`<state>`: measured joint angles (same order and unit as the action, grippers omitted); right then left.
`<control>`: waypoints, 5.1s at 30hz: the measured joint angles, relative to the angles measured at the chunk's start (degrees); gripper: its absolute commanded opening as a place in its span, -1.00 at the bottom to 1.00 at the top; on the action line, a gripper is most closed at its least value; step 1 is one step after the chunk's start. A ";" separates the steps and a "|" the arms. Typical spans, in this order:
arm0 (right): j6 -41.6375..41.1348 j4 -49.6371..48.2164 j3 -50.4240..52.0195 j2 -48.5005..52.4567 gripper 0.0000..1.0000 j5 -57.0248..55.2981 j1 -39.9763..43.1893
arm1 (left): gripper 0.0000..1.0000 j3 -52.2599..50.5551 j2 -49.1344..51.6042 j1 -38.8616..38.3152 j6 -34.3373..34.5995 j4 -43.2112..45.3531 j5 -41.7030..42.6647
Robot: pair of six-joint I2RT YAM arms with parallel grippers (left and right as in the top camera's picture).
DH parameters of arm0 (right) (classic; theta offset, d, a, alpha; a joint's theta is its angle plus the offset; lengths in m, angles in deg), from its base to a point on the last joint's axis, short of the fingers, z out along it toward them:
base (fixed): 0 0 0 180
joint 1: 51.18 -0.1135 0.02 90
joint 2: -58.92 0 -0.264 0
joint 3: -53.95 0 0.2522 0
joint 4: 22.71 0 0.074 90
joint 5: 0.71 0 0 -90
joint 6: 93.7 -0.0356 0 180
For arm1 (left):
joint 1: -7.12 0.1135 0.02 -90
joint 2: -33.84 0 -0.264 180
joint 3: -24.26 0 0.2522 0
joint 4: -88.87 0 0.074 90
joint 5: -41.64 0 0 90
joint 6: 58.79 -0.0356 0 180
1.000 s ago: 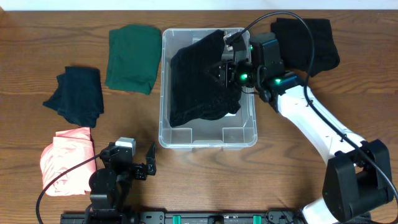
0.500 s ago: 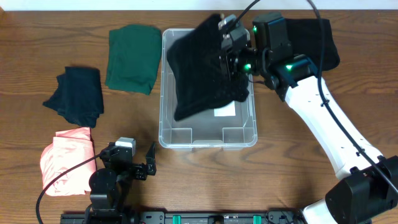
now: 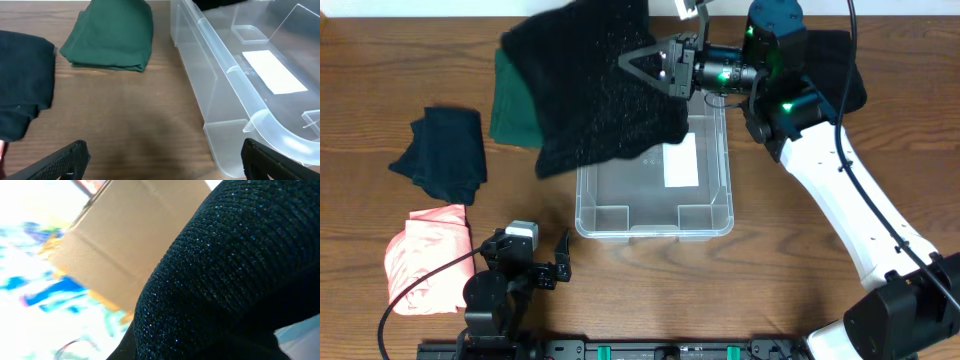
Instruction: Pack container
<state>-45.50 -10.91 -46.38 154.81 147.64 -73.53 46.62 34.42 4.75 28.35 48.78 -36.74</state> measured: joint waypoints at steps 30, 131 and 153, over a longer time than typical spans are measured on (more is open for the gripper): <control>2.84 -4.70 19.74 0.00 -0.97 -1.11 7.39 | 0.96 0.00 0.00 0.00 0.00 0.00 0.00; 98.62 56.50 -19.12 20.87 -0.98 -30.16 -3.54 | 0.96 0.00 0.00 0.00 0.00 0.00 0.00; 92.52 34.42 -19.15 25.55 0.99 -39.67 -3.54 | 0.96 0.00 0.00 0.00 0.00 0.00 0.00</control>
<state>47.02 23.52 -65.52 180.36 107.97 -77.07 46.62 34.42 4.75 28.35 48.78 -36.74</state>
